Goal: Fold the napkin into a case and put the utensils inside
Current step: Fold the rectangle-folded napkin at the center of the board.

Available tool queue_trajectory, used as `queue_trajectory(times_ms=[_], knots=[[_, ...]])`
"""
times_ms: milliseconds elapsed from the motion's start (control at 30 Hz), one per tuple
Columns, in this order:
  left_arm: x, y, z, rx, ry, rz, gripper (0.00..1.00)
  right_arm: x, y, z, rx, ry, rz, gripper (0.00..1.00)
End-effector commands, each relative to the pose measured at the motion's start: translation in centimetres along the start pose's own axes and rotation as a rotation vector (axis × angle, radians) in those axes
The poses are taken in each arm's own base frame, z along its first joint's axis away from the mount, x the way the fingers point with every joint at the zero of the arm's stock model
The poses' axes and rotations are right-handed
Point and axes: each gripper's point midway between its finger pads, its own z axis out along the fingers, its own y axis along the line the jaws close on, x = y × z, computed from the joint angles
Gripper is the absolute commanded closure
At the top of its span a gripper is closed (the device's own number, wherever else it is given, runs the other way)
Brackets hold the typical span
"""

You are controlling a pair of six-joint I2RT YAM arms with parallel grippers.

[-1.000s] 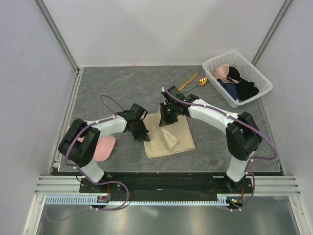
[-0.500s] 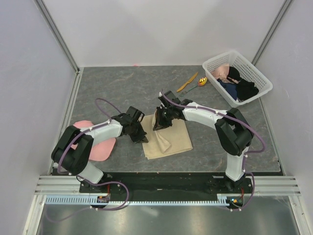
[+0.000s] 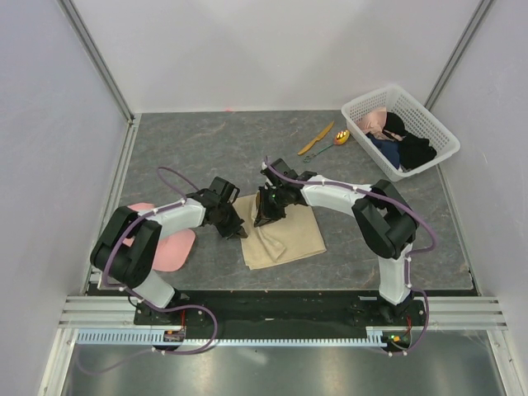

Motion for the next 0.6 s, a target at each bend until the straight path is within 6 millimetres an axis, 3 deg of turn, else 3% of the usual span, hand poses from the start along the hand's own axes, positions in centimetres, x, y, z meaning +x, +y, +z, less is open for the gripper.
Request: queue_trajectory(times_ms=[0,567], knots=[[0.0,1.7,1.1,-0.067,-0.013,-0.004,0.94,-1.0,2.8,0.2,-0.081,-0.021,0.029,1.0],[0.1,2.1,-0.1,-0.065,-0.032,0.015,0.94,-0.5,2.1,2.2,-0.075,0.008,0.076,1.0]])
